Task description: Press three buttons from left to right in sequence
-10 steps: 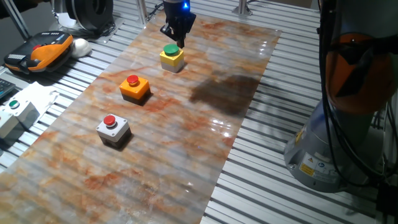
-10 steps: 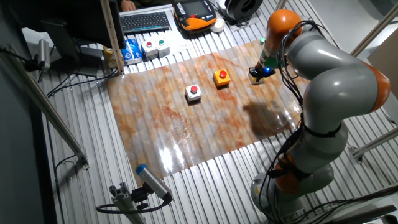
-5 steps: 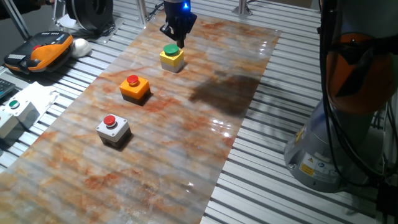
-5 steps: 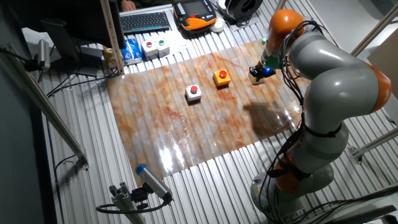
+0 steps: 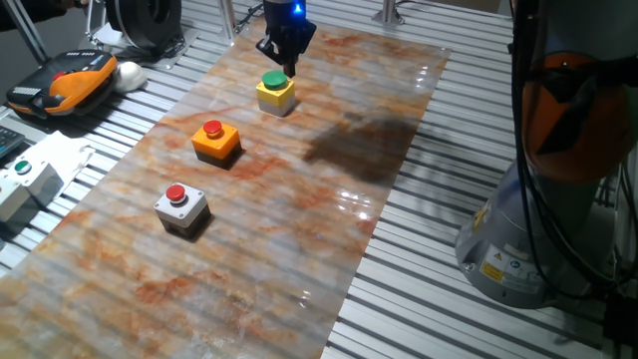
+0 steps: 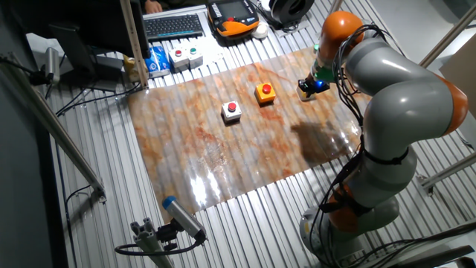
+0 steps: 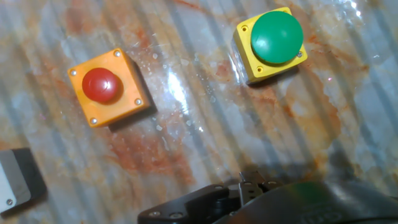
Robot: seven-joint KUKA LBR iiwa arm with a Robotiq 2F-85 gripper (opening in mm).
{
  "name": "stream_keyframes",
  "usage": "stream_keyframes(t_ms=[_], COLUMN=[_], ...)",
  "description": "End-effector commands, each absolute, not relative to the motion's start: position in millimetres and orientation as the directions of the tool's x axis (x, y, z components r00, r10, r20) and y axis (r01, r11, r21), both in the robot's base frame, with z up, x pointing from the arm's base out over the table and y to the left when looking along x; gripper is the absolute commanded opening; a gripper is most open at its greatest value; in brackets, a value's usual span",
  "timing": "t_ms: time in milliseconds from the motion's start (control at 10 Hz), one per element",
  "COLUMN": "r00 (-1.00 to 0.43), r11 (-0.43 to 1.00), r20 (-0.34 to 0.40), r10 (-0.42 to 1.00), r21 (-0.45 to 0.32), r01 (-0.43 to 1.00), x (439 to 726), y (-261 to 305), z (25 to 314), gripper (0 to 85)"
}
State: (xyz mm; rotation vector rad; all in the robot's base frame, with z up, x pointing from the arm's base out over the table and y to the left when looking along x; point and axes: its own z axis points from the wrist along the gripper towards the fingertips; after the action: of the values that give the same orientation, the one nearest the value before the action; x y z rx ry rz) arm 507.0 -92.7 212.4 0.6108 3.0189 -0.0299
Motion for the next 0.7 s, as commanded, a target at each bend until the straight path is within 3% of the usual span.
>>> stream_keyframes(t_ms=[0, 600], r00=[-0.919, -0.920], r11=[0.921, 0.922], r20=[-0.065, -0.066], r10=[0.388, 0.387], r21=[-0.008, -0.004], r01=[0.390, 0.388], x=[507.0, 507.0], y=[-92.8, -92.8], z=[212.4, 212.4], gripper=[0.0, 0.0])
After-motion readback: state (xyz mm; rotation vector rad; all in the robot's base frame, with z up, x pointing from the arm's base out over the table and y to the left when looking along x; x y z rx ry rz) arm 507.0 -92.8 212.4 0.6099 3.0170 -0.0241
